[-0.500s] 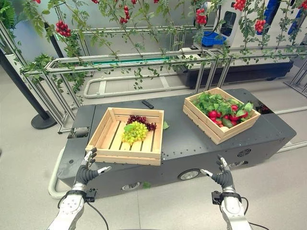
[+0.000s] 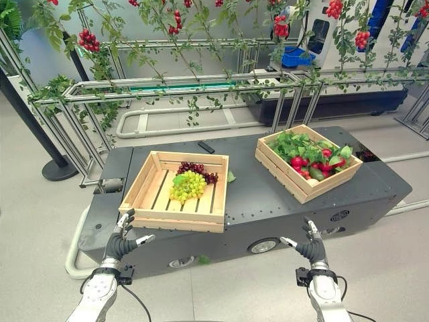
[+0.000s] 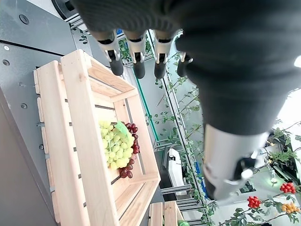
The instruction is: Pick up the fruits from the basket on one side to the basket on the other side
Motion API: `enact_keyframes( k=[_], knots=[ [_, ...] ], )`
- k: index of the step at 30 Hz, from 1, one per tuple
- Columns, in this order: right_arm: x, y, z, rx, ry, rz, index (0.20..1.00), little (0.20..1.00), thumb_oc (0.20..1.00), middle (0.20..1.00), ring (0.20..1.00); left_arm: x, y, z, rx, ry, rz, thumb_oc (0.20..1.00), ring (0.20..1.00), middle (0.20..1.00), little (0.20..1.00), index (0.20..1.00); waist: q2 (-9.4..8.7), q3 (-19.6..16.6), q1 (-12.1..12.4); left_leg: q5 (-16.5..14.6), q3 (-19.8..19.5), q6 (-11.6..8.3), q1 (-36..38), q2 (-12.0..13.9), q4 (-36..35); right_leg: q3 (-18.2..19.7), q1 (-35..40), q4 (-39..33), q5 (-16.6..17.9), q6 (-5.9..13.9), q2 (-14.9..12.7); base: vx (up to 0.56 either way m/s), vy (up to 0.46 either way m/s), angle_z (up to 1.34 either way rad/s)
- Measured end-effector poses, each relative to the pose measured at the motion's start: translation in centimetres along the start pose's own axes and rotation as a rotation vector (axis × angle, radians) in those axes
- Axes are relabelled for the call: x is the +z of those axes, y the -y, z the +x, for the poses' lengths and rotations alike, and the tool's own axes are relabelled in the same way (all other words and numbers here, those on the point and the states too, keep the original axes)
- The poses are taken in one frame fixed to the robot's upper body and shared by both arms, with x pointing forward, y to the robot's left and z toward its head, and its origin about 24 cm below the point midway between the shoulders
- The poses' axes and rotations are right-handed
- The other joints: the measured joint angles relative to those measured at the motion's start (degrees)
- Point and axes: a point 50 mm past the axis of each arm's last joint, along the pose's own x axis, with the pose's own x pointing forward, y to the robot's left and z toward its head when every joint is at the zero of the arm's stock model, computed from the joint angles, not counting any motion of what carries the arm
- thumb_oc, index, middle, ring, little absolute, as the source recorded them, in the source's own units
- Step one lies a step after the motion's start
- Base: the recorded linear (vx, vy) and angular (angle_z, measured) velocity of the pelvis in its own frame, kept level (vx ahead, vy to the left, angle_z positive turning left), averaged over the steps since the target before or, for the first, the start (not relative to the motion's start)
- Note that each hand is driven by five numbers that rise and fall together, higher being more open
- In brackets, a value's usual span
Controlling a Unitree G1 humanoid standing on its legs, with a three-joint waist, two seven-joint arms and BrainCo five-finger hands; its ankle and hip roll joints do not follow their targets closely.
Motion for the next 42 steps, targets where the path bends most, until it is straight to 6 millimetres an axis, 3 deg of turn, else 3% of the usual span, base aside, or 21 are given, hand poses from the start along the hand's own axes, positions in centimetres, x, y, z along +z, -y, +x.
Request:
enact_keyframes(
  k=[8, 18, 24, 28, 33, 34, 36, 37, 39, 41, 42],
  knots=[
    [0.0, 0.0, 0.0, -0.001, 0.000, 0.000, 1.000, 1.000, 1.000, 1.000, 1.000, -0.1, 0.0, 0.0, 0.000, -0.003, 0.001, 1.000, 1.000, 1.000, 1.000, 1.000, -0.01, 0.0, 0.0, 0.0, -0.4, 0.02, -0.9, 0.0, 0.0, -0.2, -0.6, 0.0, 0.0, -0.04, 0.2, 0.00, -0.001, 0.01],
    [0.0, 0.0, 0.0, -0.001, 0.000, -0.001, 1.000, 1.000, 1.000, 1.000, 1.000, -1.6, -0.2, -0.8, 0.003, -0.078, 0.017, 1.000, 1.000, 1.000, 1.000, 1.000, -0.20, 0.1, 0.1, 0.0, -1.1, -0.03, -0.8, -0.2, 0.0, 0.0, -0.7, 0.1, 0.0, -0.05, 0.4, 0.00, 0.004, 0.00],
    [0.2, 0.1, 0.1, -0.001, 0.007, -0.003, 1.000, 1.000, 1.000, 1.000, 1.000, -1.6, -0.2, -0.8, 0.003, -0.080, 0.017, 1.000, 1.000, 1.000, 1.000, 1.000, -0.77, 0.9, 2.1, -0.4, -1.7, -0.08, -1.1, -0.6, 0.4, 0.4, -1.2, 0.4, 0.0, -0.02, -0.1, 0.02, 0.078, -0.03],
    [0.8, 0.2, 0.5, 0.000, 0.029, -0.006, 1.000, 1.000, 1.000, 1.000, 1.000, -1.5, -0.2, -0.7, 0.000, -0.074, 0.017, 1.000, 1.000, 1.000, 1.000, 1.000, -1.16, 2.5, 3.1, -0.8, -2.0, 1.02, -1.8, -1.8, 0.9, 0.2, -1.9, 1.8, -0.4, 0.57, -1.2, 0.05, 0.186, 0.05],
    [1.7, 0.9, 0.9, -0.018, 0.067, -0.008, 1.000, 1.000, 1.000, 1.000, 1.000, -0.1, -0.2, -0.2, -0.025, -0.014, 0.012, 1.000, 1.000, 1.000, 1.000, 1.000, -1.97, 5.3, 3.2, -2.8, -4.7, 3.52, -3.1, -5.4, 4.3, -1.0, -3.4, 8.8, -3.6, 2.95, -5.3, 0.07, 0.237, 0.26],
    [1.9, 1.0, 1.0, -0.020, 0.072, -0.007, 1.000, 1.000, 1.000, 1.000, 1.000, 0.3, -0.5, 0.2, -0.027, 0.003, 0.025, 1.000, 1.000, 1.000, 1.000, 1.000, -2.94, 5.8, 3.1, -4.0, -5.0, 4.52, -4.3, -7.6, 6.0, -0.5, -4.1, 11.8, -5.2, 3.72, -7.2, 0.08, 0.272, 0.28],
    [2.5, 1.6, 1.5, -0.027, 0.096, -0.024, 1.000, 1.000, 1.000, 1.000, 1.000, 1.2, -0.4, 1.0, -0.030, 0.040, 0.023, 1.000, 1.000, 1.000, 1.000, 1.000, -1.67, 7.2, 3.2, -7.2, -6.7, 6.41, -7.8, -8.3, 12.8, 1.5, -8.6, 21.0, -5.9, 3.54, -7.9, 0.07, 0.221, 0.28],
    [2.6, 1.5, 1.4, -0.022, 0.100, -0.022, 1.000, 1.000, 1.000, 1.000, 1.000, 1.7, -0.8, 1.2, -0.030, 0.061, 0.033, 1.000, 1.000, 1.000, 1.000, 1.000, -1.33, 7.4, 3.0, -7.3, -7.5, 6.72, -7.7, -8.9, 12.9, 3.6, -11.6, 27.3, -4.5, 2.36, -8.0, 0.06, 0.189, 0.25],
    [3.1, 1.1, 1.7, -0.008, 0.116, -0.017, 1.000, 1.000, 1.000, 1.000, 1.000, 2.6, -1.6, 1.5, -0.028, 0.101, 0.064, 1.000, 1.000, 1.000, 1.000, 1.000, -2.08, 8.6, 3.0, -6.6, -8.0, 8.14, -6.0, -8.9, 11.9, 4.7, -16.7, 35.7, -3.9, 2.05, -8.2, 0.08, 0.094, 0.14],
    [3.3, 1.0, 1.7, -0.004, 0.125, -0.014, 1.000, 1.000, 1.000, 1.000, 1.000, 2.9, -2.3, 1.6, -0.004, 0.111, 0.070, 1.000, 1.000, 1.000, 1.000, 1.000, -2.40, 8.5, 3.3, -6.4, -8.2, 8.38, -6.3, -8.3, 11.7, 5.4, -18.7, 34.9, -5.7, 2.10, -5.3, 0.13, 0.064, 0.07],
    [3.8, 0.9, 1.9, -0.001, 0.146, -0.010, 1.000, 1.000, 1.000, 1.000, 1.000, 3.0, -2.7, 1.7, 0.020, 0.117, 0.068, 1.000, 1.000, 1.000, 1.000, 1.000, -2.98, 8.7, 3.1, -6.2, -9.4, 9.30, -7.0, -8.0, 11.6, 6.4, -21.1, 32.7, -6.7, 1.95, -1.0, 0.16, 0.023, 0.10]
  ],
)
